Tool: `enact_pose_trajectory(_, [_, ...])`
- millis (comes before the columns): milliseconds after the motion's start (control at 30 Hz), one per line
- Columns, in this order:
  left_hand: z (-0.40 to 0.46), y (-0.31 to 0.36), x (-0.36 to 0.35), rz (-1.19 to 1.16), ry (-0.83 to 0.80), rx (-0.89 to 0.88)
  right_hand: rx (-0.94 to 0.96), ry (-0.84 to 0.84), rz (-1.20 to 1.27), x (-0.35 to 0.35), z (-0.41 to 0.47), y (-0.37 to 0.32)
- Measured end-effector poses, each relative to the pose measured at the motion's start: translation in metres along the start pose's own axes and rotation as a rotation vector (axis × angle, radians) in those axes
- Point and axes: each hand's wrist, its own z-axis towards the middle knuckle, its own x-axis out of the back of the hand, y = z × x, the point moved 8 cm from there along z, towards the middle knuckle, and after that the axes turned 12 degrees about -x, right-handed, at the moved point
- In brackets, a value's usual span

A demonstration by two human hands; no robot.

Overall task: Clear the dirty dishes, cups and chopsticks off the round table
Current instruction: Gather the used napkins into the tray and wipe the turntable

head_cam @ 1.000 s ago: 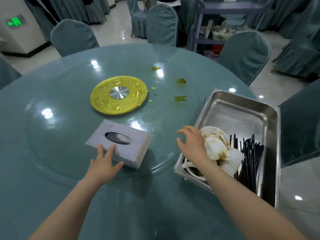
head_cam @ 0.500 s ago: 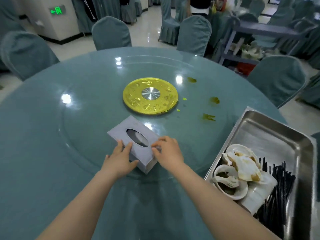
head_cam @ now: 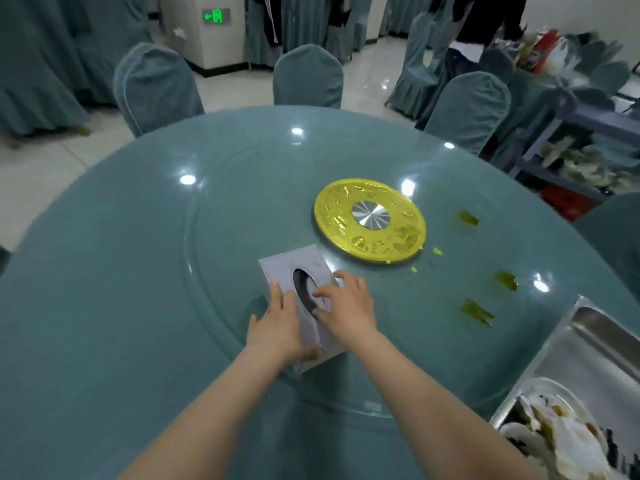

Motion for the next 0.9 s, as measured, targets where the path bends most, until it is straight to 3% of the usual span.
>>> enact_pose_trajectory(200, [0.008,-0.035,0.016,-0.011,0.003,0.023,0.053,-0.200,-0.295,-0.029,0.037,-0.044])
enact_pose_trajectory(400, [0.018,-0.057,0.030,0.012,-0.017,0.015,-0.002,-0.185,-0.556,-0.053,0.065,-0.074])
enact_pose_trajectory(900, [0.038,-0.098,0.056,0.028,-0.064,-0.018,-0.078,-0.064,-0.387,-0.070,0.097,-0.110])
